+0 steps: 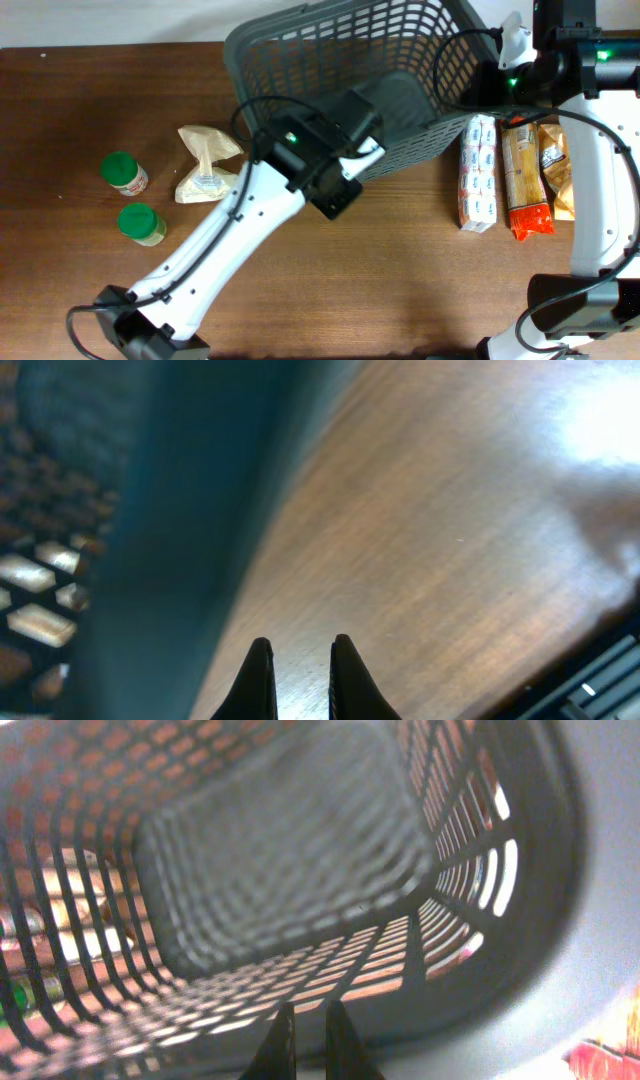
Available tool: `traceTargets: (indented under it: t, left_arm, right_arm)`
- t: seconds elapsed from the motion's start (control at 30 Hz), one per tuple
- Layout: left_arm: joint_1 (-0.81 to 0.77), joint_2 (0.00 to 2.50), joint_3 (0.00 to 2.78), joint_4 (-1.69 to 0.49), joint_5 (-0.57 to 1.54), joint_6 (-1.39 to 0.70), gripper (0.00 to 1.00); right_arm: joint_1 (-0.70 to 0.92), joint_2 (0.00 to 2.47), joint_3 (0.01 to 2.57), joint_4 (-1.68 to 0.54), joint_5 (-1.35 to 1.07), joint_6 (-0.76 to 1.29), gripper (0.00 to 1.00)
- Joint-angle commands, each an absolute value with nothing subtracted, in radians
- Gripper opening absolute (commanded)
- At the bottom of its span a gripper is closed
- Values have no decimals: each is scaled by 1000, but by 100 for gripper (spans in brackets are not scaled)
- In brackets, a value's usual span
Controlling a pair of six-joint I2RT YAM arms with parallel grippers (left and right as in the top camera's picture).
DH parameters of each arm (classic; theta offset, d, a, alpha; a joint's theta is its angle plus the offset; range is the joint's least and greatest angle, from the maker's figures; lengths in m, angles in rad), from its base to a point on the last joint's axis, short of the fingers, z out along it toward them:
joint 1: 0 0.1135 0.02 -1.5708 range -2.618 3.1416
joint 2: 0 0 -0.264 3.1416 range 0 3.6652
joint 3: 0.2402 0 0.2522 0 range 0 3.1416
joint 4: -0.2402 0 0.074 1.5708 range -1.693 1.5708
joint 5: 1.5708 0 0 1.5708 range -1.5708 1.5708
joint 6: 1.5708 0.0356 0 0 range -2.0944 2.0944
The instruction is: Pack container
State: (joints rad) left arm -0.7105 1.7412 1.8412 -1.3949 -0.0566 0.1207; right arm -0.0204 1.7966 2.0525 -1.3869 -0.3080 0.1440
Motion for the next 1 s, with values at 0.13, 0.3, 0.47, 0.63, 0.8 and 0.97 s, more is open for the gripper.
traceTargets:
  t: [0.13,0.3,0.47,0.63,0.8,0.97]
  left_arm:
    - [-630,1738,1849,-1407,-80,137,2]
    - [-601,1738,1849,-1407,-105,127,2]
    - [-583,1737,1849,-1420,-102,125,2]
    - [-583,1694,1850,-1489,-102,74,2]
    - [-567,1512,1850,-1510,-102,35,2]
    - [-465,1359,1850,-1520,-110,11,19]
  right_arm:
    - [-11,1812,2064,-1461,-277,128,4]
    - [-11,1812,2064,-1496,-278,128,4]
    - [-11,1807,2065,-1504,-290,128,4]
    - [-15,1765,2074,-1447,-329,128,4]
    - [-80,1714,2152,-1315,-294,130,4]
    - [-188,1724,2157,-1291,-250,164,4]
